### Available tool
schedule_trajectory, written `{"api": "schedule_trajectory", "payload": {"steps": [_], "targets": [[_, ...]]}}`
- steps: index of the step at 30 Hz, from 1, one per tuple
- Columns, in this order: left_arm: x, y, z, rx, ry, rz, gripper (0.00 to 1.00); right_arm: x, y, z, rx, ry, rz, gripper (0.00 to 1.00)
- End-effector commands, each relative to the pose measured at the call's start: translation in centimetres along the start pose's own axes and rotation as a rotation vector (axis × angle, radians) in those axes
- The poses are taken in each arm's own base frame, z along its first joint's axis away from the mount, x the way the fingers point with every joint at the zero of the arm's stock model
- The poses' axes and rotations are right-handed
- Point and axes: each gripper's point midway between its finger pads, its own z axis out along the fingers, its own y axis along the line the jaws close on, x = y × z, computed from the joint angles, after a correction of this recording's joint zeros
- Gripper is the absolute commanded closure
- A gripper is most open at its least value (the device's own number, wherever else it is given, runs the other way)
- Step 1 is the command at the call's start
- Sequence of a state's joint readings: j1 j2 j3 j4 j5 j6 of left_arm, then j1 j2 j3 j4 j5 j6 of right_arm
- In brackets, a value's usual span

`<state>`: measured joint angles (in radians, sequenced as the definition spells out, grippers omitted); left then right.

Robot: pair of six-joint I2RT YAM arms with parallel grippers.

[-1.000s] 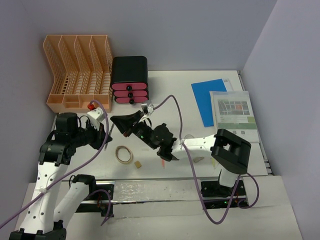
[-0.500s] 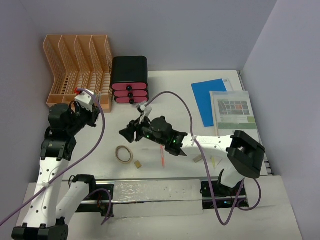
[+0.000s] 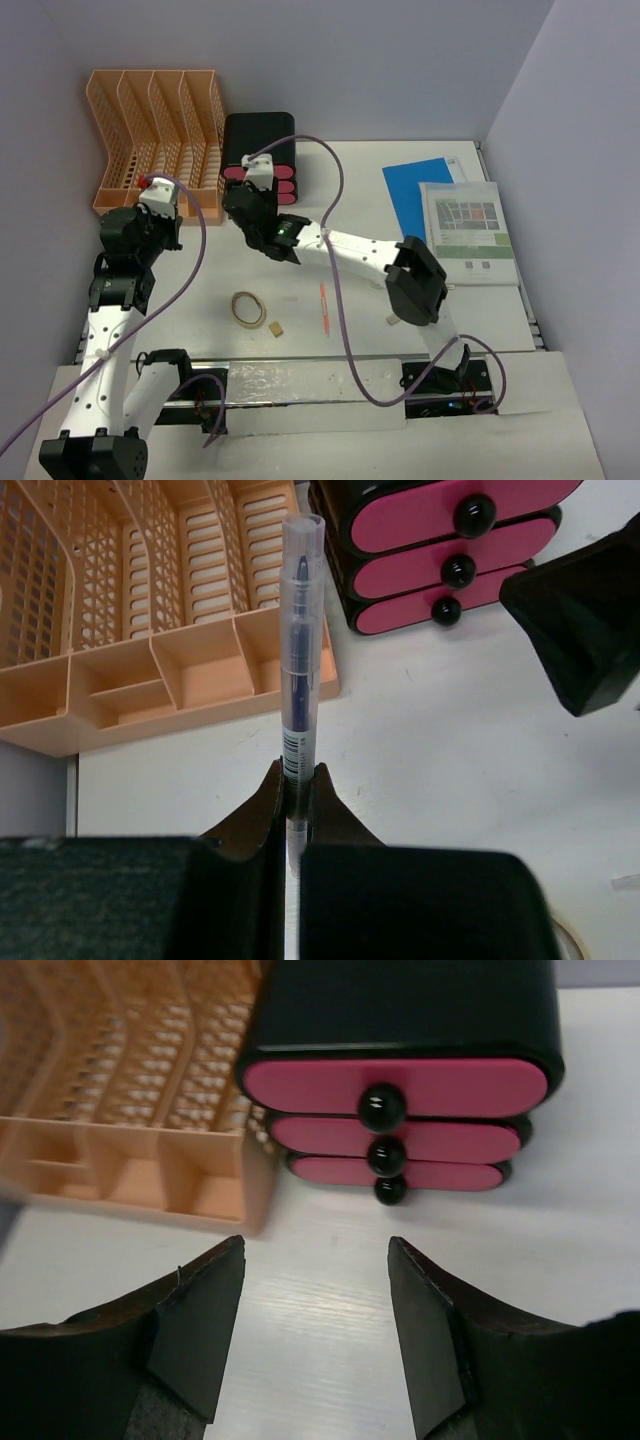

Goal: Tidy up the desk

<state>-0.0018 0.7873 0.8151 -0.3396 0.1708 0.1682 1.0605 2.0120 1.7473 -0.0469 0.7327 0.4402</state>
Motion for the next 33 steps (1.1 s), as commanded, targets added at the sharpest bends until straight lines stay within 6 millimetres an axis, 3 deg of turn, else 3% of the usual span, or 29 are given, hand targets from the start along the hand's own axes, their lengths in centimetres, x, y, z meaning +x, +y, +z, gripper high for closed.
{"api": "schedule_trajectory", "payload": {"steps": [1, 4, 6, 18, 25, 33], "targets": [[-1.8, 1.3, -0.1, -0.046, -0.071, -0.001, 1.00, -0.5, -4.1, 2.3, 0.269, -0.081, -0.049, 0.36], [-2.0, 0.7, -0.2, -0.017, -0.077, 0.000, 1.00, -0.6, -4.5, 4.5, 0.296, -0.094, -0.035, 0.36], [-2.1, 0.3, -0.2, 0.006, -0.077, 0.002, 1.00, 0.4, -5.5, 5.7, 0.334, -0.082, -0.039, 0.37], [-2.5, -1.0, -0.2, 0.092, -0.070, 0.002, 1.00, 1.7, -5.0, 11.2, 0.237, -0.048, 0.024, 0.38], [-2.3, -1.3, 0.1, 0.112, -0.061, 0.000, 1.00, 2.2, -4.1, 11.8, 0.182, -0.047, 0.007, 0.38], [-2.4, -1.5, 0.0, 0.125, -0.062, -0.002, 1.00, 1.8, -4.7, 12.7, 0.205, -0.064, 0.017, 0.41]]}}
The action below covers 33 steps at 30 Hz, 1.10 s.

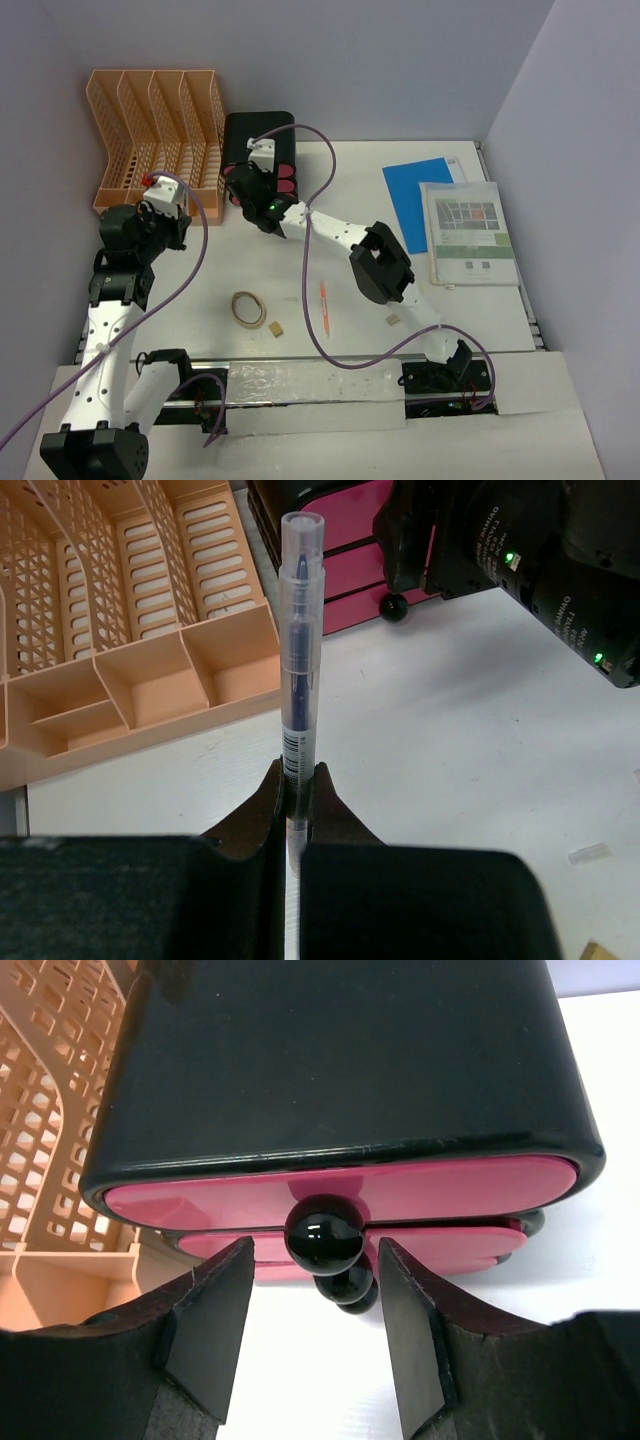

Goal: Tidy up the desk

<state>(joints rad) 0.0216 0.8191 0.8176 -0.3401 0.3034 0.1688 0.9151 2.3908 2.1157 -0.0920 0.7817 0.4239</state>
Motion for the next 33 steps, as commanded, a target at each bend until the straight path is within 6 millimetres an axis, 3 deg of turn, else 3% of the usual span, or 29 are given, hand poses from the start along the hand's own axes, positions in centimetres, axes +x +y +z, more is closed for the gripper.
{"api": "schedule_trajectory", "payload": {"steps": [1, 8, 33], "targets": [[-2.6, 0.0, -0.6, 0.013, -0.066, 0.016, 1.00, -1.4, 0.3, 1.3, 0.005, -0.041, 0.041, 0.42], [-2.7, -0.3, -0.7, 0.030, -0.069, 0.018, 1.00, -1.3, 0.0, 1.8, 0.009, -0.040, 0.056, 0.47], [-2.3, -0.7, -0.6, 0.057, -0.060, 0.020, 1.00, -4.6, 0.1, 1.0, 0.025, -0.117, 0.035, 0.55]]}}
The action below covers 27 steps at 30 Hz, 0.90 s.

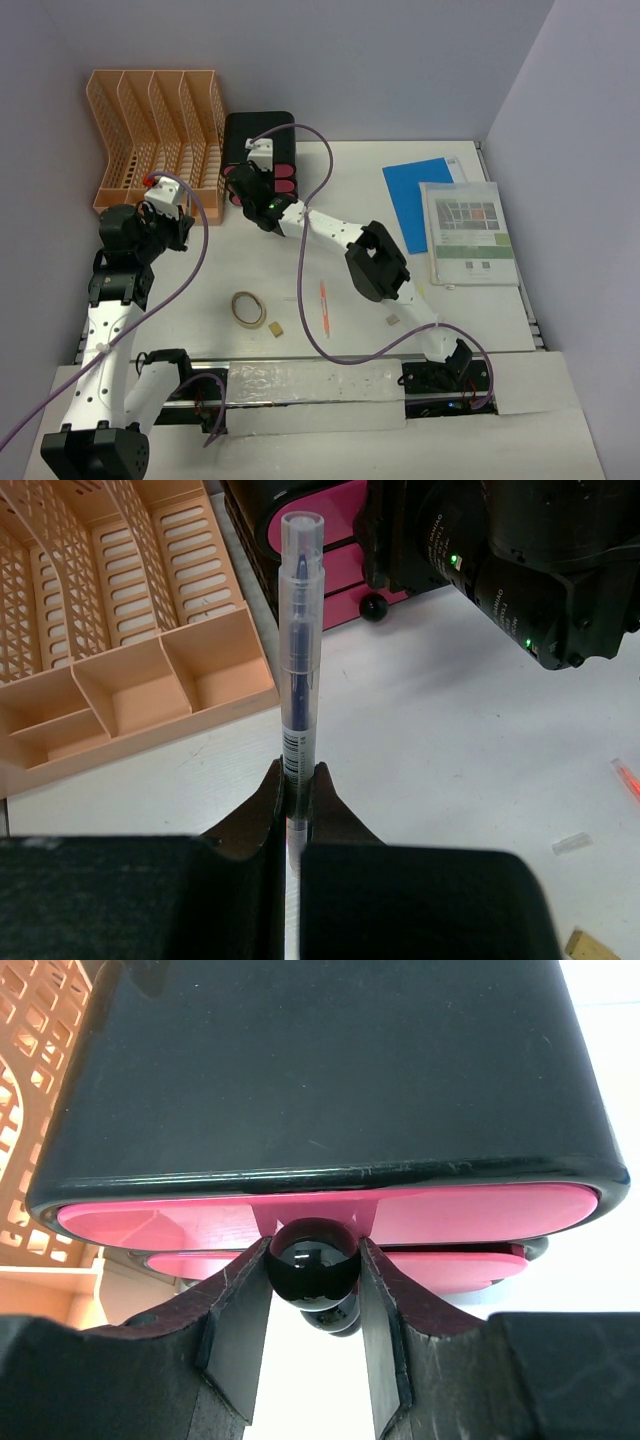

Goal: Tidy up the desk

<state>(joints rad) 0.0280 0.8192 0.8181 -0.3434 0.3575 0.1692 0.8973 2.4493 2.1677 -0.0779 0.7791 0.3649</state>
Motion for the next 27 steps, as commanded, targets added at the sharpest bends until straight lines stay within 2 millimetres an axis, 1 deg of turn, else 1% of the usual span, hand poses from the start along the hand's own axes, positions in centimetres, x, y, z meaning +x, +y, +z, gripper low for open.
{"api": "schedule_trajectory", "payload": {"steps": [1, 3, 4, 7, 8, 10, 11, 12, 16, 18, 19, 20, 21, 22, 23, 25, 27], "targets": [[-2.2, 0.0, -0.5, 0.012, -0.052, 0.024, 1.00, -5.4, 0.3, -0.7, 0.016, -0.111, 0.082, 0.56], [-2.2, 0.0, -0.5, 0.014, -0.051, 0.024, 1.00, -5.5, 0.5, -0.8, 0.014, -0.113, 0.079, 0.60], [-2.1, 0.0, -0.4, 0.015, -0.049, 0.023, 1.00, -5.5, 0.5, -0.8, 0.012, -0.113, 0.080, 0.63], [-2.1, 0.0, -0.4, 0.016, -0.050, 0.025, 1.00, -5.9, 0.5, -1.0, 0.008, -0.120, 0.081, 0.78], [-2.1, 0.0, -0.4, 0.016, -0.049, 0.025, 1.00, -5.8, 0.4, -1.0, 0.009, -0.118, 0.077, 0.86], [-2.0, -0.1, -0.5, 0.016, -0.047, 0.026, 1.00, -5.7, 0.5, -1.3, 0.010, -0.117, 0.062, 0.94], [-2.1, -0.1, -0.5, 0.018, -0.048, 0.024, 1.00, -5.4, 0.5, -1.5, 0.010, -0.111, 0.045, 1.00], [-2.1, -0.1, -0.4, 0.019, -0.048, 0.026, 1.00, -5.7, 0.4, -1.6, 0.011, -0.116, 0.050, 1.00], [-2.1, -0.1, -0.5, 0.016, -0.048, 0.025, 1.00, -4.5, 1.1, -3.1, -0.013, -0.103, 0.039, 1.00], [-2.2, -0.1, -0.6, 0.017, -0.049, 0.025, 1.00, -3.5, 1.0, -4.6, -0.025, -0.091, 0.023, 1.00], [-2.2, -0.1, -0.6, 0.018, -0.049, 0.025, 1.00, -4.2, 1.2, -5.2, -0.035, -0.102, 0.038, 1.00], [-2.2, -0.2, -0.6, 0.020, -0.049, 0.025, 1.00, -3.6, 1.1, -5.6, -0.032, -0.098, 0.027, 1.00], [-2.2, -0.2, -0.6, 0.023, -0.049, 0.025, 1.00, -3.7, 1.2, -6.5, -0.038, -0.104, 0.031, 1.00], [-2.2, -0.2, -0.6, 0.022, -0.048, 0.025, 1.00, -3.2, 0.9, -7.1, -0.033, -0.100, 0.022, 1.00], [-2.2, -0.2, -0.6, 0.021, -0.048, 0.025, 1.00, -3.5, 0.9, -7.8, -0.040, -0.107, 0.032, 1.00], [-2.3, -0.2, -0.6, 0.024, -0.050, 0.027, 1.00, -2.7, 0.7, -8.8, -0.046, -0.100, 0.026, 1.00], [-2.2, -0.2, -0.7, 0.025, -0.047, 0.030, 1.00, -2.5, 0.4, -9.9, -0.056, -0.100, 0.030, 1.00]]}}
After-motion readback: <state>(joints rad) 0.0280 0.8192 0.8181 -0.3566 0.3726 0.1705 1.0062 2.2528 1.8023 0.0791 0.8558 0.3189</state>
